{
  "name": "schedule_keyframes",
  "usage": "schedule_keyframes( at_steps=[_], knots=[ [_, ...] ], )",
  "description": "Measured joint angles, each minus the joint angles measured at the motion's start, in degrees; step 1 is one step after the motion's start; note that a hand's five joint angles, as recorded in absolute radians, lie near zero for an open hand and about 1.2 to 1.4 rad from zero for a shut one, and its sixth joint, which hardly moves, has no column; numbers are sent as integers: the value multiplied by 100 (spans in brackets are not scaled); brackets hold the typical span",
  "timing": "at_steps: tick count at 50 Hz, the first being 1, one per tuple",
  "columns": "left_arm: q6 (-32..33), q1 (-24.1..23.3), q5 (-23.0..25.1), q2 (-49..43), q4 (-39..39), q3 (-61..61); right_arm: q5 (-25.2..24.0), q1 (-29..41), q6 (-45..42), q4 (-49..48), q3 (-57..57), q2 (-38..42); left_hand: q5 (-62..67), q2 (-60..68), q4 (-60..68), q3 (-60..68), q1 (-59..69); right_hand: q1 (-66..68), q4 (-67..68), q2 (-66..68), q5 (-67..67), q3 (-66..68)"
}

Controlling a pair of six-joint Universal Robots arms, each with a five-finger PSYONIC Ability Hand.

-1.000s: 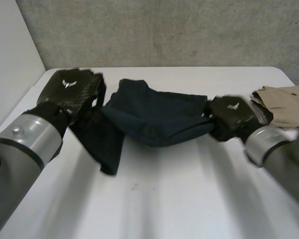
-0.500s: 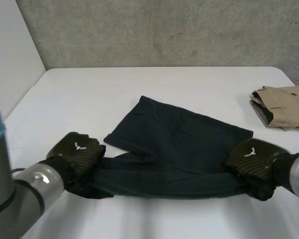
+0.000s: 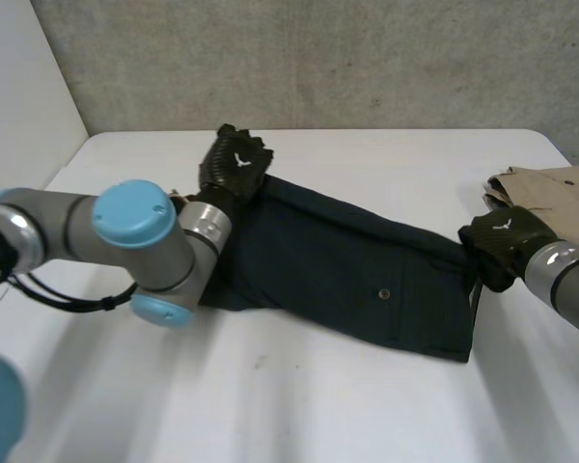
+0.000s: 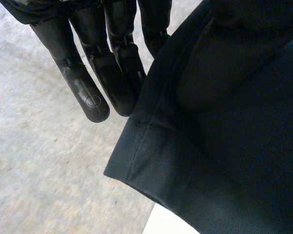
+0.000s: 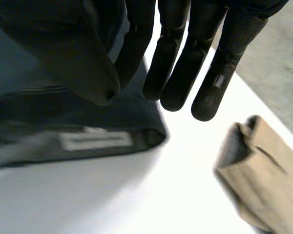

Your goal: Fold the laundry.

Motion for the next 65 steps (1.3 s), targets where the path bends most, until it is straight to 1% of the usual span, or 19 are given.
schedule_keyframes(
  at_steps=[5,16,18,19,21,24,26,27,28,34,38,41,42,43,45,47,48,56,65],
  knots=[
    [-26,-96,343,-821,120,745,522,8,-62,-532,-197,450,7,3,0,0,0,0,0,0,7,0],
    [-49,-151,514,-1403,862,1221,686,-27,-4,-704,-284,821,7,3,0,0,0,-14,-18,-20,-5,-15],
    [-52,-156,554,-1416,999,1214,652,-40,176,-708,-304,819,7,3,0,0,0,-1043,-1260,-1226,-1102,-1236],
    [-52,-157,559,-1413,1013,1207,644,-43,223,-707,-316,818,7,3,0,0,0,-1043,-1260,-1226,-1102,-1236],
    [-55,-172,583,-1324,1087,1096,498,-109,791,-646,-509,806,7,4,0,0,0,-3555,-3999,-4010,-3848,-3990],
    [-58,-182,591,-1198,1113,954,329,-173,1237,-541,-683,801,7,3,0,0,0,-3877,-4507,-4559,-4393,-4495],
    [-63,-193,597,-953,1142,687,-219,-332,2275,-152,-1140,831,7,3,0,0,0,-4126,-5040,-4928,-4946,-5001],
    [-63,-193,597,-953,1142,687,-219,-332,2275,-152,-1140,831,7,3,0,0,0,-4126,-5040,-4928,-4946,-5001],
    [-74,-197,597,-722,1186,457,-683,-415,2879,206,-1492,950,7,3,0,0,0,-4126,-5062,-4932,-4971,-5021],
    [-147,-198,594,-149,1378,-92,-1548,-477,3666,1060,-2404,1580,7,4,0,0,0,-4126,-5062,-4932,-4971,-5021],
    [-187,-198,585,50,1481,-260,-1590,-451,3726,1257,-2784,1967,7,4,0,0,0,-4126,-5061,-4932,-4969,-5020],
    [-204,-198,576,118,1523,-300,-1499,-409,3719,1316,-3060,2300,7,4,0,0,0,-4126,-5061,-4932,-4969,-5020],
    [-208,-198,573,130,1534,-301,-1446,-392,3712,1337,-3162,2437,7,4,0,0,0,-3372,-4164,-4060,-4062,-4125],
    [-209,-198,572,131,1536,-300,-1437,-389,3711,1340,-3179,2462,7,4,0,0,0,-3372,-4164,-4060,-4062,-4125],
    [-210,-198,571,119,1543,-273,-1346,-369,3699,1367,-3285,2627,7,4,0,0,0,-1015,-1733,-1507,-1765,-1563],
    [-210,-198,573,106,1544,-253,-1302,-367,3696,1376,-3303,2661,7,4,0,0,0,-588,-1089,-871,-1139,-954],
    [-210,-198,578,56,1544,-199,-1164,-375,3690,1349,-3301,2674,7,4,0,0,0,-163,-152,-50,-314,-171],
    [-208,-197,612,-422,1506,268,-506,-422,3502,876,-2894,2210,7,4,0,1,0,-152,-1,5,-277,-98],
    [-215,-203,638,-1103,1436,971,-156,-390,2904,323,-2190,1876,7,4,0,1,0,-152,-1,5,-277,-49]
  ],
)
